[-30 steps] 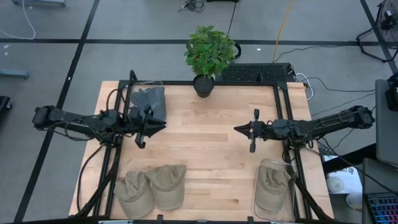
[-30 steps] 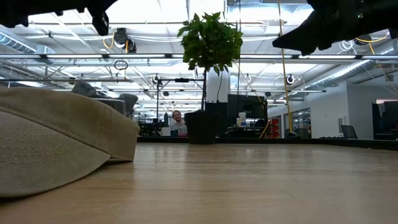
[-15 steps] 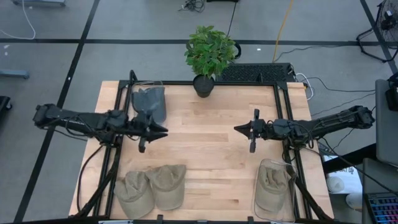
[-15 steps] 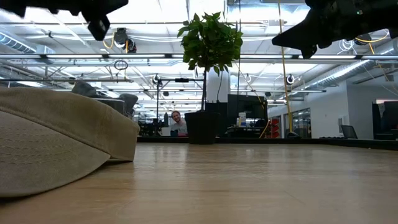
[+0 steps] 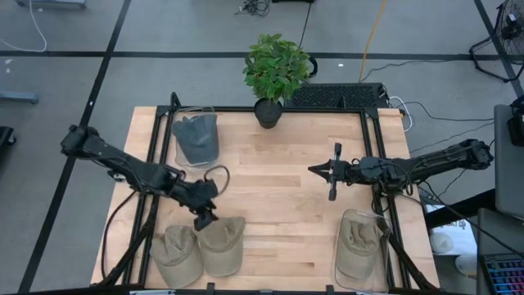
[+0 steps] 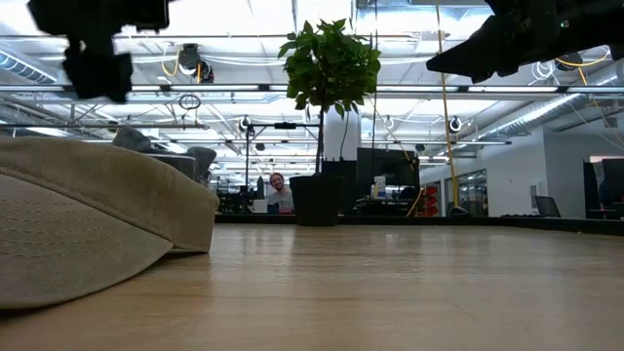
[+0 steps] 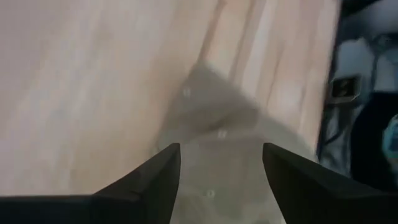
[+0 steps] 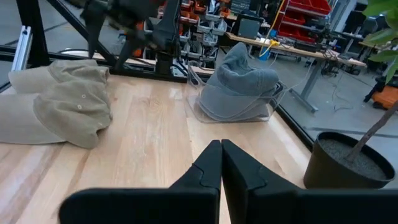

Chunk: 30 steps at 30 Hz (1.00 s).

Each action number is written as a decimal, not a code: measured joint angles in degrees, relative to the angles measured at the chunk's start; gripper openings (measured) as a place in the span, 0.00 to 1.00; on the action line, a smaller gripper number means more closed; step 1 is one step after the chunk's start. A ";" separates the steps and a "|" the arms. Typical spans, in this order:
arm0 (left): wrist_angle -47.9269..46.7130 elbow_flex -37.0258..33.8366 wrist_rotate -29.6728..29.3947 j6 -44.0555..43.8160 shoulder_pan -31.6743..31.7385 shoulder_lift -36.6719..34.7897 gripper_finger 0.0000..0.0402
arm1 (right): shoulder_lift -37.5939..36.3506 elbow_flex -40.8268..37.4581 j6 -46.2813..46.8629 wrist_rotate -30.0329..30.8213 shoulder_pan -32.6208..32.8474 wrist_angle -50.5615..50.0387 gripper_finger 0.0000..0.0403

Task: Pick & Place hat
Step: Put the right brown cap into the right transparent bin

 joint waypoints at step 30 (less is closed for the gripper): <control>-4.26 -0.02 13.10 -11.74 -1.72 19.51 0.60 | 0.00 0.00 -0.33 -0.02 0.00 -0.46 0.00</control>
